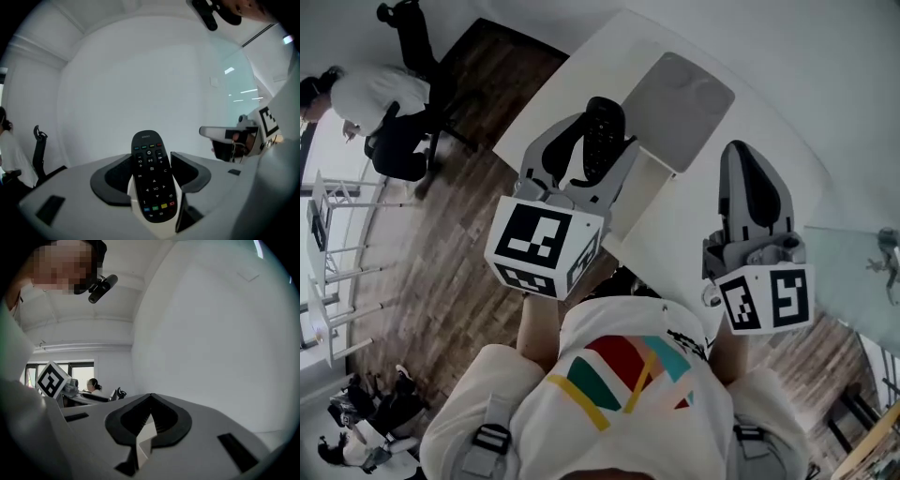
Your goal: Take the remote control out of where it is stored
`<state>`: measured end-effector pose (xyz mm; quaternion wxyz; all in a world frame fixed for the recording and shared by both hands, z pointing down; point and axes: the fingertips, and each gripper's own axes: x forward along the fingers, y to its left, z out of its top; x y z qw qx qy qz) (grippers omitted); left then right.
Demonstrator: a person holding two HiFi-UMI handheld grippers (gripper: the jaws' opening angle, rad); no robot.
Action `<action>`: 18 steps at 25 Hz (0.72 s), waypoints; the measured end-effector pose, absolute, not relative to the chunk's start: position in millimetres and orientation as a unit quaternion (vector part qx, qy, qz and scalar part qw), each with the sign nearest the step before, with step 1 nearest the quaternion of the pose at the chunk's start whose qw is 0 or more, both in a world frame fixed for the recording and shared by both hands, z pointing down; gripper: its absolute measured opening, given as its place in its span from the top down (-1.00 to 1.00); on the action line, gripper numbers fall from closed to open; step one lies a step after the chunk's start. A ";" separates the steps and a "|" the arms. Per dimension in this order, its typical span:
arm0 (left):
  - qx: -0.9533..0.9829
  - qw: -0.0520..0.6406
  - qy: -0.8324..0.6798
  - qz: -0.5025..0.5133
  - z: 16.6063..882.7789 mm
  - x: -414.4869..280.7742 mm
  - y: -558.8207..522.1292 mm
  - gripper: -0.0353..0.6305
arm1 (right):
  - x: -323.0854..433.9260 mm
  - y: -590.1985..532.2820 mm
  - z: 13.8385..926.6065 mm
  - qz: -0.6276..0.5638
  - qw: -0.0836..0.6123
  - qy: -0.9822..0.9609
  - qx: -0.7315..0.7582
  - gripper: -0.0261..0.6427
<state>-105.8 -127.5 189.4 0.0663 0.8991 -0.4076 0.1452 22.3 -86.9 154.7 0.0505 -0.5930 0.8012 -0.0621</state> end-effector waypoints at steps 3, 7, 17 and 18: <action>0.905 0.050 -0.412 0.093 147.3 -110.0 -107.8 0.09 | 17.3 -72.8 140.9 -0.051 0.061 0.803 -0.590 0.92; 0.902 0.013 -0.430 0.043 104.2 -116.8 -80.9 0.09 | 13.8 -54.8 126.0 -0.034 0.074 0.807 -0.584 0.92; 0.880 -0.055 -0.472 -0.023 57.5 -136.5 -40.5 0.09 | 8.0 -30.4 114.5 -0.019 0.081 0.814 -0.575 0.92; 0.877 -0.054 -0.476 -0.028 56.5 -138.6 -38.2 0.09 | 7.7 -29.4 114.7 -0.018 0.081 0.814 -0.574 0.92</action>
